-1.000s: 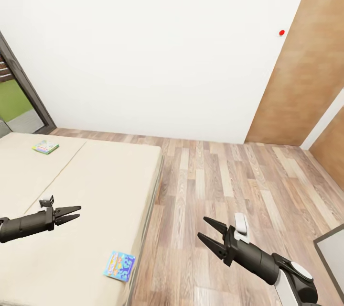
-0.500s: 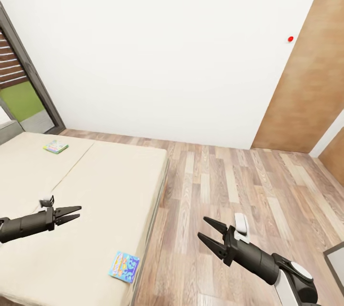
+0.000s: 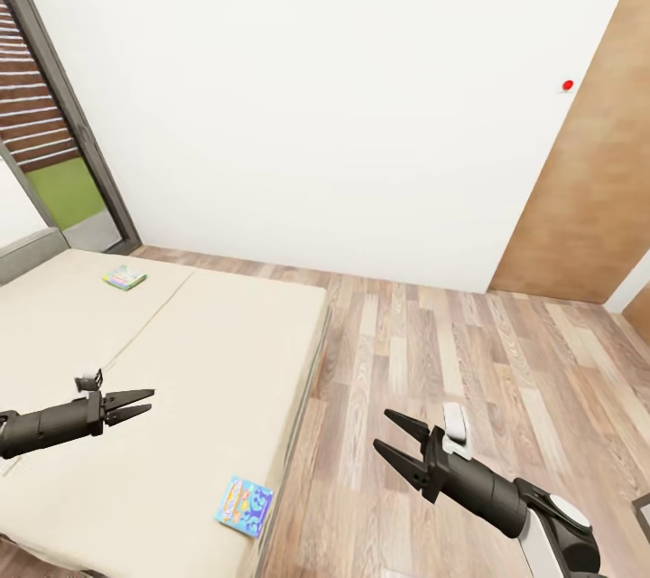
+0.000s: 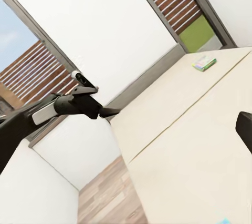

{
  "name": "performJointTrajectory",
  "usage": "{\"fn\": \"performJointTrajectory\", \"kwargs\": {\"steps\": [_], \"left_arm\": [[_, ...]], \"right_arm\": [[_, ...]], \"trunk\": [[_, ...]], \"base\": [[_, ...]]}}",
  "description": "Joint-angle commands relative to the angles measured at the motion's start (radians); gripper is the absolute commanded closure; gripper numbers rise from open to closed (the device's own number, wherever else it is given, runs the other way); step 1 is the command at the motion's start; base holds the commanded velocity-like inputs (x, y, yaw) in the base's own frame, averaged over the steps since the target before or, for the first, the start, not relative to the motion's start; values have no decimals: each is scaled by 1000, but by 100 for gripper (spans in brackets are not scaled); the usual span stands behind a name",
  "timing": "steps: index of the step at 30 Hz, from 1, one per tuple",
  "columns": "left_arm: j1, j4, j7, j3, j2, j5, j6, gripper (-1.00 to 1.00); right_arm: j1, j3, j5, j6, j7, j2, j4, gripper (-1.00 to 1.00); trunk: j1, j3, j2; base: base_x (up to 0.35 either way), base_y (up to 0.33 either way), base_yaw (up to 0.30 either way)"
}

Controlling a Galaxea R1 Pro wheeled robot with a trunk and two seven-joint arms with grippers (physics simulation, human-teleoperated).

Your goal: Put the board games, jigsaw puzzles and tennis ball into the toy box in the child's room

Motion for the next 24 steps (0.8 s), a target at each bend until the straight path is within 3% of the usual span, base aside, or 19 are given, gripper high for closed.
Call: {"fn": "performJointTrajectory", "kwargs": {"steps": [1,24], "left_arm": [[-1,0,-6,1,0,-5,11,-100],[-1,-1,-6,1,0,-6,11,-100]], "right_arm": [[-1,0,-6,9,1,0,0,-100],[-1,-2,-6,10,-9,0,0,-100]], "trunk": [[1,0,-2],[1,34,-2]], "base": [[0,0,121],[0,-27,142]]}}
